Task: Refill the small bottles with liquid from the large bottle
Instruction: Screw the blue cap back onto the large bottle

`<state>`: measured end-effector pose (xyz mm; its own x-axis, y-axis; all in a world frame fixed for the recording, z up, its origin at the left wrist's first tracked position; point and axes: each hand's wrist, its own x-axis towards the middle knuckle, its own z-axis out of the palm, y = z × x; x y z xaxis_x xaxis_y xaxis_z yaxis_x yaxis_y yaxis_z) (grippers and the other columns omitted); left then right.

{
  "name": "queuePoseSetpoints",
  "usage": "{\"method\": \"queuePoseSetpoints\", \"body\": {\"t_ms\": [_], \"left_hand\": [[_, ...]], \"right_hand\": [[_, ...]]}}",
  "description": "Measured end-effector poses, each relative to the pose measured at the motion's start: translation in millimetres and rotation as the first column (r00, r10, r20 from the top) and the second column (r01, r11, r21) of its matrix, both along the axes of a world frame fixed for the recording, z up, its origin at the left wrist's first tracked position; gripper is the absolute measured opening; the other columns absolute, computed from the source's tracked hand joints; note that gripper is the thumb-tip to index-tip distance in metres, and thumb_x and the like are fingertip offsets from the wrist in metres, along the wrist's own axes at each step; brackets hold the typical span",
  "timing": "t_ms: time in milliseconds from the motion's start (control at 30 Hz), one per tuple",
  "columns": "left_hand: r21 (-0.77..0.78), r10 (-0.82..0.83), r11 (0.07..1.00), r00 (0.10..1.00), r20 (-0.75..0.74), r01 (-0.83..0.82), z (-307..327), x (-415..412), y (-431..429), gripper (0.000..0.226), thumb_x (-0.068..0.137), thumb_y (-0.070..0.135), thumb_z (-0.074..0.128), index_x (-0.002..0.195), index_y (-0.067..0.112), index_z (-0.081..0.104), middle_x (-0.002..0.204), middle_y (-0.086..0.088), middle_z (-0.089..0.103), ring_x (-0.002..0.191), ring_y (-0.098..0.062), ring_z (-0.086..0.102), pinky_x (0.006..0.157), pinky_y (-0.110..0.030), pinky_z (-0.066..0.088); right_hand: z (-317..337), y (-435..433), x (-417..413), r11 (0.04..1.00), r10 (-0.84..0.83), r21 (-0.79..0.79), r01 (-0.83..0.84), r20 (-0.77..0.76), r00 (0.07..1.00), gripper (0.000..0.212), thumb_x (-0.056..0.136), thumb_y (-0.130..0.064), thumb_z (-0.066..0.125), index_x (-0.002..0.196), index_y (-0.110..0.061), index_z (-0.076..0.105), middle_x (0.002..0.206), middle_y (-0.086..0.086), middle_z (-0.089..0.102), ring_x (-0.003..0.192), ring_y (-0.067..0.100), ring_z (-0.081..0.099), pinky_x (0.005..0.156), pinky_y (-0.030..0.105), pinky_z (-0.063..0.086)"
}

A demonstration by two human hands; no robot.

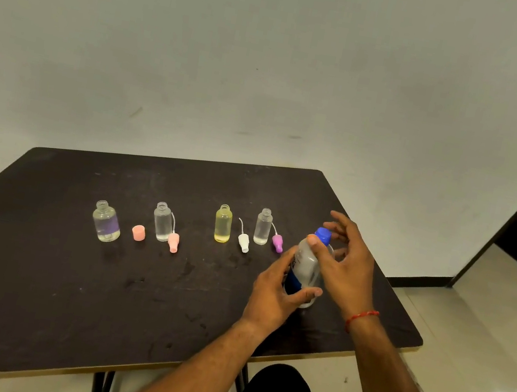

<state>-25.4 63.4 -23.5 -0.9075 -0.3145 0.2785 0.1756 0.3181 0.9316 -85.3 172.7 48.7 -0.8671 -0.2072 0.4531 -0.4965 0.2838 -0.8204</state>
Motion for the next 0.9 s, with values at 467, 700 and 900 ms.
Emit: {"method": "queuePoseSetpoints", "body": {"t_ms": [467, 700, 900], "left_hand": [[-0.016, -0.015, 1.000, 1.000, 0.018, 0.015, -1, -1, -1, 0.073, 0.081, 0.033, 0.083, 0.122, 0.072, 0.037, 0.117, 0.054, 0.050, 0.116, 0.022, 0.049, 0.093, -0.002, 0.040], [-0.003, 0.004, 1.000, 1.000, 0.027, -0.004, -3, -1, 0, 0.077, 0.078, 0.041, 0.084, 0.132, 0.069, 0.036, 0.130, 0.027, 0.060, 0.122, 0.006, 0.056, 0.104, -0.021, 0.049], [-0.017, 0.000, 1.000, 0.999, 0.039, 0.001, -2, -2, -1, 0.077, 0.079, 0.040, 0.083, 0.124, 0.075, 0.032, 0.122, 0.046, 0.051, 0.119, 0.020, 0.049, 0.095, -0.003, 0.041]], "right_hand": [[5, -7, 1, 0.994, -0.105, 0.016, 0.105, 0.008, 0.994, 0.047, 0.069, -0.039, 0.084, 0.107, -0.029, 0.058, 0.095, -0.012, 0.062, 0.087, 0.003, 0.061, 0.071, 0.012, 0.046], [-2, 2, 1, 1.000, -0.017, -0.004, 0.017, -0.024, 1.000, 0.029, 0.088, -0.015, 0.070, 0.114, -0.026, 0.068, 0.110, -0.009, 0.068, 0.102, 0.006, 0.062, 0.086, 0.017, 0.053], [1, -9, 1, 0.990, -0.137, -0.041, 0.136, -0.002, 0.991, 0.032, 0.073, -0.030, 0.083, 0.094, -0.026, 0.060, 0.089, -0.012, 0.062, 0.082, 0.005, 0.061, 0.069, 0.011, 0.047]]}}
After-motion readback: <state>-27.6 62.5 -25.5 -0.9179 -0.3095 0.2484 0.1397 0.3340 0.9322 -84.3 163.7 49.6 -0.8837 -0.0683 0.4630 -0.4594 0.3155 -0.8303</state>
